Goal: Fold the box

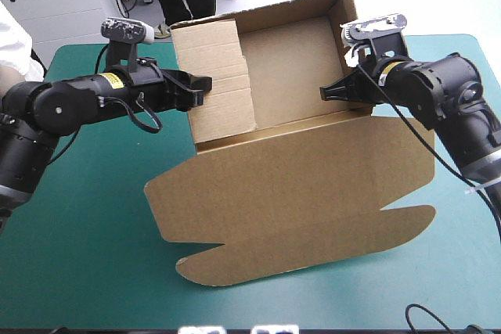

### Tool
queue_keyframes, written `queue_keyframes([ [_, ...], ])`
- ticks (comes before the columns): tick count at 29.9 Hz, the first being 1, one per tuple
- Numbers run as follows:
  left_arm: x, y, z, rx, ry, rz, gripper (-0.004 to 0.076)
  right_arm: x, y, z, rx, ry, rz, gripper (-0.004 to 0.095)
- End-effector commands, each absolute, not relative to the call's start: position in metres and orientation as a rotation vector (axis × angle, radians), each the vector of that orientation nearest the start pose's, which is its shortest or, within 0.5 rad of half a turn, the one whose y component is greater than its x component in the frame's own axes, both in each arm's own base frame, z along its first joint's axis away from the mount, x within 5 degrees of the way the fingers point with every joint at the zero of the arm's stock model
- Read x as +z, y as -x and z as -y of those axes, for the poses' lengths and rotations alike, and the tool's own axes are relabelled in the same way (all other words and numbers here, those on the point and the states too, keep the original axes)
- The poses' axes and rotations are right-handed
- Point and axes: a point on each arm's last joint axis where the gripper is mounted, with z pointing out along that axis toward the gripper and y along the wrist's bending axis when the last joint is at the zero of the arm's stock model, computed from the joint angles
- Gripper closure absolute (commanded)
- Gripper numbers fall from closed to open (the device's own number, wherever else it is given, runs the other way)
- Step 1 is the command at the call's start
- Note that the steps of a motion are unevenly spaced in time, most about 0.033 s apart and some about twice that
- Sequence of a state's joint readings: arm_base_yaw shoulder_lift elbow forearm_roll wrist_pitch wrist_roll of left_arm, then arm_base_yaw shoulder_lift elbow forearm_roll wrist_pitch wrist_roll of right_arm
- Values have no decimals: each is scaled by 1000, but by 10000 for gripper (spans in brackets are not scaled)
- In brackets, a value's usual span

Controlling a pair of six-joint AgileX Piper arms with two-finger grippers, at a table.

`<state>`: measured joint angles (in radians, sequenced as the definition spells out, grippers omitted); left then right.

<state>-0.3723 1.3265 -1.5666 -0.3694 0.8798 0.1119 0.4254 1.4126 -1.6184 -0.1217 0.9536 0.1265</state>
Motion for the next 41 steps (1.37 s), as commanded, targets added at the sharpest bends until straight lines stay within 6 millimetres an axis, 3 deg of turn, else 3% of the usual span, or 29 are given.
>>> queue_keyframes([
  [1, 480, -246, 130, -540, -392, -2051, 266, 471, -269, -122, 206, 313, -2041, 912],
  [7, 477, -249, 138, -364, -318, -2117, 266, 473, -270, -123, 236, 284, -2017, 912],
  [14, 480, -248, 144, -394, -202, -2091, 287, 473, -270, -124, 245, 280, -2019, 912],
  [16, 480, -247, 144, -405, -196, -2089, 364, 473, -270, -124, 241, 284, -2025, 912],
  [21, 479, -248, 145, -398, -208, -2089, 664, 470, -268, -123, 224, 293, -2059, 912],
  [23, 480, -248, 145, -388, -229, -2081, 733, 469, -268, -122, 212, 304, -2076, 912],
  [31, 473, -254, 149, -332, -316, -2094, 729, 457, -266, -120, 139, 362, -2187, 912],
  [41, 428, -282, 164, -158, -463, -2286, 729, 417, -286, -130, 53, 437, -2422, 927],
])
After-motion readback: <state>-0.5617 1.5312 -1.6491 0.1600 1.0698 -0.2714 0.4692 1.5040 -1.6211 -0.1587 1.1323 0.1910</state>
